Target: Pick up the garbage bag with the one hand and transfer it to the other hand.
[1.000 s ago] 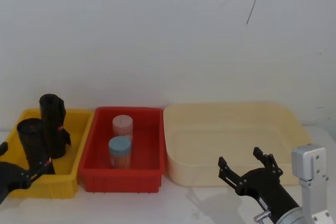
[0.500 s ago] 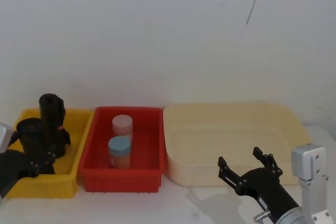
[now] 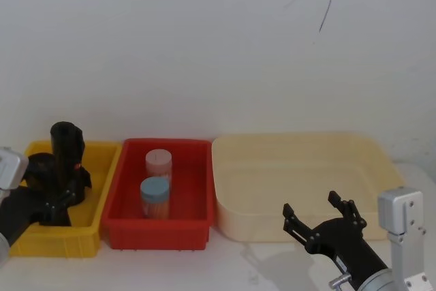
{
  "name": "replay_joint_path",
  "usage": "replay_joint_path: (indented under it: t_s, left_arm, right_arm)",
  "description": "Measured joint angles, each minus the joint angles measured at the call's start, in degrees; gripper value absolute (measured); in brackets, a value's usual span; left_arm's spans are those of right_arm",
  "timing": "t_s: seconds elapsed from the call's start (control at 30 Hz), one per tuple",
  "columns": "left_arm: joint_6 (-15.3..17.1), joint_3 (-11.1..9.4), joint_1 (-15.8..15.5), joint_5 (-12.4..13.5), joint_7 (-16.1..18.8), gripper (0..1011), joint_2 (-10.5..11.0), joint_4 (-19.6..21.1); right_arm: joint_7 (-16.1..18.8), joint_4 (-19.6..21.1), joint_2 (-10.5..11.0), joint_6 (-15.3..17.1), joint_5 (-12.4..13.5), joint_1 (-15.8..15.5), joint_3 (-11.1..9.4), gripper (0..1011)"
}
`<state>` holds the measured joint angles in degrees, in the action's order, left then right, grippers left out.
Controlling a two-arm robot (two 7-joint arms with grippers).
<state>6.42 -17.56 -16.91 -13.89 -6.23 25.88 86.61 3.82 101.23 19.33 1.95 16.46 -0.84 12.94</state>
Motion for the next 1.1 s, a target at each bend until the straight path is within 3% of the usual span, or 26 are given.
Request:
replay_joint_path:
  t_s: [0.23,0.3,0.43,0.8,1.1]
  left_arm:
    - [0.1,-0.3,-0.8,0.4,-0.3,765,-0.2,-0.8]
    - [0.1,-0.4,-0.9,0.5,-0.3,673,-0.3,-0.9]
    - [0.2,-0.4,-1.2,0.6,-0.4,614,-0.3,-1.2]
    - [0.3,-0.4,-1.3,0.7,-0.7,546,-0.3,-1.1]
    - [2.1,0.6,-1.8,-0.4,-2.4,517,0.4,1.9]
  right_arm:
    - [0.0,0.0,0.0,0.0,0.0,0.0,0.0,1000]
    - [0.0,0.0,0.0,0.0,0.0,0.0,0.0,1000]
    - [0.0,0.0,0.0,0.0,0.0,0.0,0.0,1000]
    - [0.0,0.0,0.0,0.0,0.0,0.0,0.0,1000]
    - [0.0,0.0,0.0,0.0,0.0,0.0,0.0,1000]
